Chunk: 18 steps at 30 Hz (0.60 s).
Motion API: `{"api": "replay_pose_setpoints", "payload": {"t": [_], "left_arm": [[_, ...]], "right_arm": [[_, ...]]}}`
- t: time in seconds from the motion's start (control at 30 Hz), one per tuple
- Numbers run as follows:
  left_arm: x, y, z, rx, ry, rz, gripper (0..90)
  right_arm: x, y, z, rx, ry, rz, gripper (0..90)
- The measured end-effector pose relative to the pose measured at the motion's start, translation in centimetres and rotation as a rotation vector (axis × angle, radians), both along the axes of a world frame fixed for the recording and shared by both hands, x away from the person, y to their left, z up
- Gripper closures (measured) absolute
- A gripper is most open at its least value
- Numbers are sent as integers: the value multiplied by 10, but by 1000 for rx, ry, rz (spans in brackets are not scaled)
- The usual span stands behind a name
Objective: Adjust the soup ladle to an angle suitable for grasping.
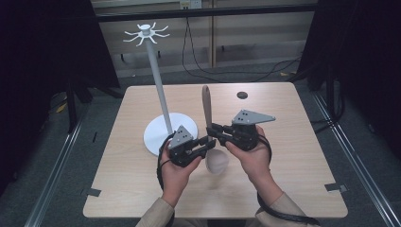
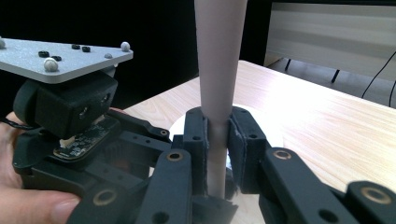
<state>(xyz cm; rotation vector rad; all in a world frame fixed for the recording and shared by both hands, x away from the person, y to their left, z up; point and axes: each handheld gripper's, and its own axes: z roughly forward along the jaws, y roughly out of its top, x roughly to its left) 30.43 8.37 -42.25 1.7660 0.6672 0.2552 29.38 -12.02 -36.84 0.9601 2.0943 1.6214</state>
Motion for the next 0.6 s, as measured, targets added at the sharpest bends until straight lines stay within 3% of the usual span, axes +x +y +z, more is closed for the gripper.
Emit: {"api": "replay_pose_setpoints", "payload": {"t": [0.07, 0.17, 0.27, 0.37, 0.43, 0.57, 0.6], "left_arm": [[2, -1, 1, -16, 15, -21, 777], [-1, -3, 5, 33, -9, -23, 798], [0, -4, 6, 20, 12, -44, 803], [0, -4, 9, 47, 3, -51, 803], [-1, -3, 11, 72, 7, -43, 805], [1, 2, 12, 62, 8, -43, 805], [1, 4, 13, 76, 7, -31, 805]], "right_arm": [[0, -1, 0, 9, 1, -6, 785], [1, -3, -1, 28, 9, -7, 784], [1, -4, -2, 37, 6, -6, 781], [1, -7, -3, 53, 0, -2, 768], [0, -9, -3, 53, -8, -11, 733], [-2, -18, -4, 42, -19, -42, 596], [-3, -22, -5, 46, -19, -51, 569]]}}
